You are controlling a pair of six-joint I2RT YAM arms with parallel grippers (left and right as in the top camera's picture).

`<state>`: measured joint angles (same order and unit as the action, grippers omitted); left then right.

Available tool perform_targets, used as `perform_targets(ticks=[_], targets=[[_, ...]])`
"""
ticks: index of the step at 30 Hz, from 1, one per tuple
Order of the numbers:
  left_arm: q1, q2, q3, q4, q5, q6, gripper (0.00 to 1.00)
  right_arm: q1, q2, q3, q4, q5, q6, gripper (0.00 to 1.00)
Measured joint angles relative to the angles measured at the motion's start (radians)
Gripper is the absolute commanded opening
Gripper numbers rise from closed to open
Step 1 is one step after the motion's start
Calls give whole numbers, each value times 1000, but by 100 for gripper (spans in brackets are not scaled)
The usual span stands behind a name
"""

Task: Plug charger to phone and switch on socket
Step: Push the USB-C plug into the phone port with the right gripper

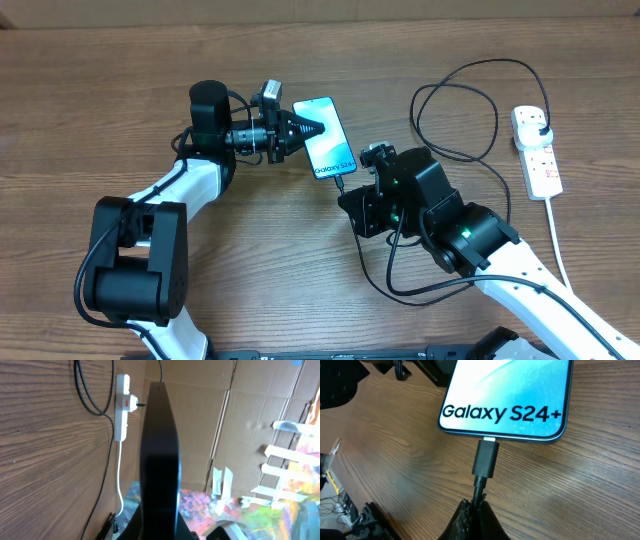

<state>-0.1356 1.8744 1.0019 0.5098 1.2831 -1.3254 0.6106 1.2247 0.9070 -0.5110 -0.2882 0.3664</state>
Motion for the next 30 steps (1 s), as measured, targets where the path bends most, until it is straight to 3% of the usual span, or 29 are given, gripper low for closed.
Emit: perform_targets(ticks=[4, 15, 17, 19, 22, 30], targets=[[6, 0, 0, 11, -1, -10, 4, 1, 26, 0, 16, 0, 0, 5], [-2, 1, 0, 37, 45, 64, 4, 1, 40, 0, 10, 12, 0, 23], [-2, 1, 0, 37, 50, 91, 4, 1, 40, 3, -18, 13, 0, 28], [-8, 1, 0, 37, 61, 117, 4, 0, 40, 7, -48, 12, 3, 45], [-9, 1, 0, 38, 76, 143, 4, 0, 40, 9, -87, 9, 2, 53], [-9, 1, 0, 37, 79, 158, 4, 67, 40, 9, -99, 55, 0, 53]])
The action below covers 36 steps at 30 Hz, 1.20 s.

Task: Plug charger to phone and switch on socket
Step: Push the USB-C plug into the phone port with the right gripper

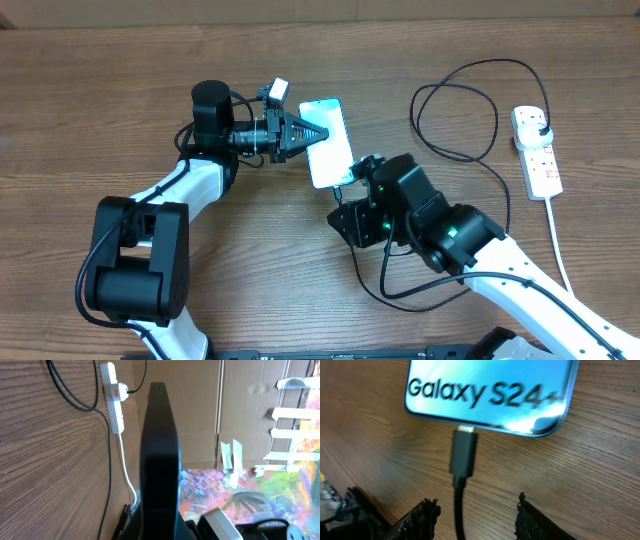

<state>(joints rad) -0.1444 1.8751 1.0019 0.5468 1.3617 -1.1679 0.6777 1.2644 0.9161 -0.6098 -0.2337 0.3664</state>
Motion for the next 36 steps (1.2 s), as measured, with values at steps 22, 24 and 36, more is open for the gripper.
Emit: perform_targets(ticks=[22, 24, 36], targets=[[0, 0, 0, 0, 0, 24, 4, 46, 5, 0, 89, 154, 0, 7], [0, 0, 0, 0, 1, 26, 4, 49, 5, 0, 95, 155, 2, 4], [11, 0, 14, 12, 9, 77, 4, 50, 20, -12, 172, 151, 7, 4]])
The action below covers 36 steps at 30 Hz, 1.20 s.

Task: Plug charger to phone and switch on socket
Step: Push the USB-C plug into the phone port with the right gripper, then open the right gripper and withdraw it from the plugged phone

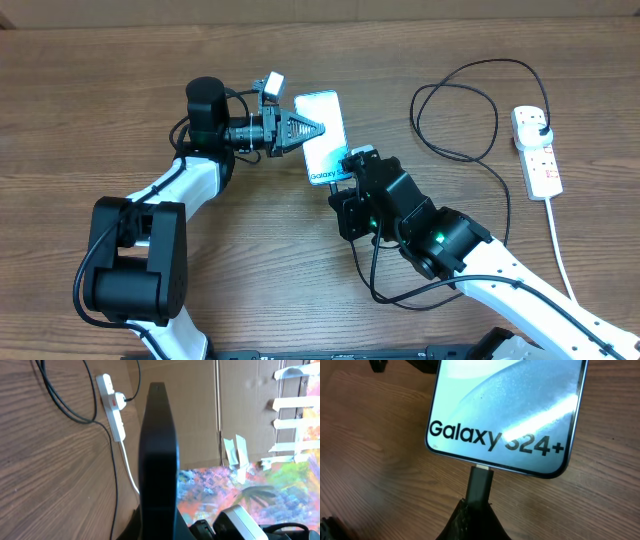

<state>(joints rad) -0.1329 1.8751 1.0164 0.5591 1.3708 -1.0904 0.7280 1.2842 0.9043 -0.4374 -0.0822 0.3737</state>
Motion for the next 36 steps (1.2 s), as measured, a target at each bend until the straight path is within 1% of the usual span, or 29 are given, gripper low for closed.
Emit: perform_targets(ticks=[4, 7, 9, 12, 18, 22, 28, 31, 32, 36], targets=[[-9, 0, 11, 5, 4, 33, 4, 0, 1, -12, 17, 1, 0, 4], [-12, 0, 16, 6, 5, 51, 4, 0, 1, -15, 26, 0, -9, 13], [-16, 0, 18, 7, 2, 54, 4, 1, 1, -15, 26, -4, -12, 20], [-25, 0, 18, 6, -21, 58, 4, 1, 1, -15, 19, -10, -10, 34], [-57, 0, 17, -6, -86, 72, 4, 1, -5, -15, -7, -1, -13, 56], [-75, 0, 17, -5, -122, 69, 4, 1, -46, -15, -32, 29, -9, 69], [-102, 0, 1, -36, -122, 111, 4, -5, -211, 11, 7, 232, -25, 95], [-111, 0, 1, -85, -124, 161, 4, -6, -284, 17, 6, 351, -34, 98], [-113, 0, 0, -104, -127, 177, 6, -6, -298, 17, 3, 388, -34, 100], [-112, 0, 0, -181, -156, 228, 10, -6, -320, 17, -29, 507, -34, 100]])
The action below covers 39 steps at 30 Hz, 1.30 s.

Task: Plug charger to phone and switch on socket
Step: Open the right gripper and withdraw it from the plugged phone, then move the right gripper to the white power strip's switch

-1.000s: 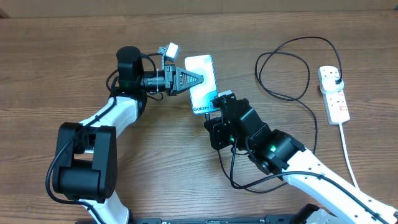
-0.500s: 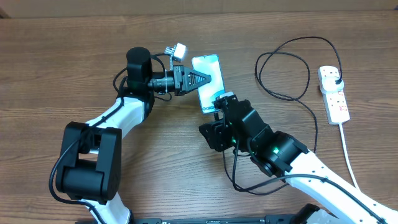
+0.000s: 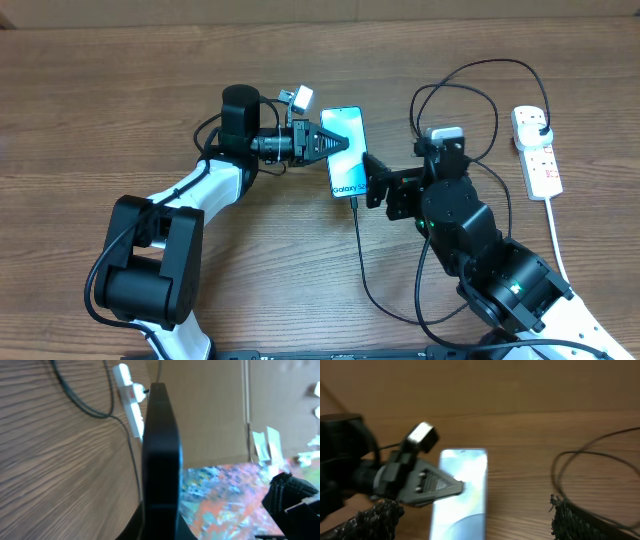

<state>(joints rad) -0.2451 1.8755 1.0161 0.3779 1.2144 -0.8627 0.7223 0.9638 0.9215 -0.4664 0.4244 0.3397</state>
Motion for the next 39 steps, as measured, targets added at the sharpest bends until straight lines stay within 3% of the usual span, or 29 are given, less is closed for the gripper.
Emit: perform_targets(ticks=[10, 15, 22, 31, 39], targets=[[1, 0, -1, -268, -154, 174, 12, -117, -1, 0, -75, 55, 182, 100], [1, 0, -3, -478, -264, 316, 12, -297, -1, 0, -112, -91, 277, 100], [6, 0, -4, -644, -315, 520, 15, -564, 39, 0, -131, -357, 332, 100], [57, 0, -4, -690, -324, 678, 23, -633, 197, 0, -140, -519, 341, 100], [64, 0, -4, -673, -342, 727, 27, -635, 320, 0, -85, -547, 341, 100]])
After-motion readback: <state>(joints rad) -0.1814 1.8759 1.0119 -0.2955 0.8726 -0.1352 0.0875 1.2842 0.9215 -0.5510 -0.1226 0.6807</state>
